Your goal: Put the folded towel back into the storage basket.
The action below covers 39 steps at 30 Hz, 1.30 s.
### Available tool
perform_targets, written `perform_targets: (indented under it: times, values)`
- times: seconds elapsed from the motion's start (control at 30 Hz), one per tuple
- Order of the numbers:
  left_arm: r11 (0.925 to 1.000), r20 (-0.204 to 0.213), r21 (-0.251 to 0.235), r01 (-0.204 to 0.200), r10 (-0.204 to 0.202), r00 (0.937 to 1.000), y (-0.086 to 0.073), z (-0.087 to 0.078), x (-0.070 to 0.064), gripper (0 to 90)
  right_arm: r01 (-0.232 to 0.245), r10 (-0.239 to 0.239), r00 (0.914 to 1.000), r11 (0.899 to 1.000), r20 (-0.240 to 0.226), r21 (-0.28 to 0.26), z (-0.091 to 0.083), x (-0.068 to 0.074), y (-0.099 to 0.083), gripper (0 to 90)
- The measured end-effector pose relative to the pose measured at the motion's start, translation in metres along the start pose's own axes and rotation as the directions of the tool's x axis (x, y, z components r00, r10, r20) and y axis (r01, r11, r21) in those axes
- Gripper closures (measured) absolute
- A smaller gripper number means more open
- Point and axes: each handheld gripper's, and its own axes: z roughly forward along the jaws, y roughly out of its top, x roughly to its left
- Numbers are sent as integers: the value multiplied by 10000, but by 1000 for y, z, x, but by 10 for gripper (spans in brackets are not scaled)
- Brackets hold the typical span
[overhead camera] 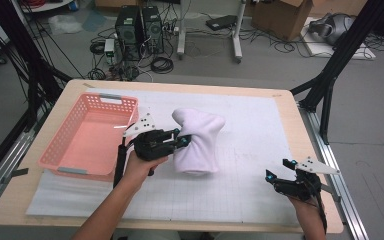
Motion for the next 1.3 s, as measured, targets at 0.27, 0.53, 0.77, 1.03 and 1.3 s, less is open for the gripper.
perform_targets:
  times: [0.27, 0.53, 0.77, 1.03, 1.3]
  values:
    - [9998, -70, -163, -88, 87, 9999, 12, -17, 5, 727, -53, 53, 10000, 10000, -16, -70, -1, 0, 1, 206]
    - [9995, -206, -227, -203, 198, 9996, 21, -36, 14, 727, -31, 31, 10000, 10000, -66, -81, 0, 1, 1, 205]
    - [9992, -320, -272, -297, 288, 9991, 28, -52, 21, 727, -73, 73, 10000, 9999, -52, -93, 0, 2, 2, 205]
    - [9982, -369, -508, -322, 304, 9989, 37, -72, 30, 727, -61, 60, 10000, 9999, -61, -106, 1, 2, 2, 205]
    - [9969, -482, -696, -369, 336, 9983, 46, -92, 37, 727, -33, 32, 10000, 10000, -52, -84, 2, 2, 2, 205]
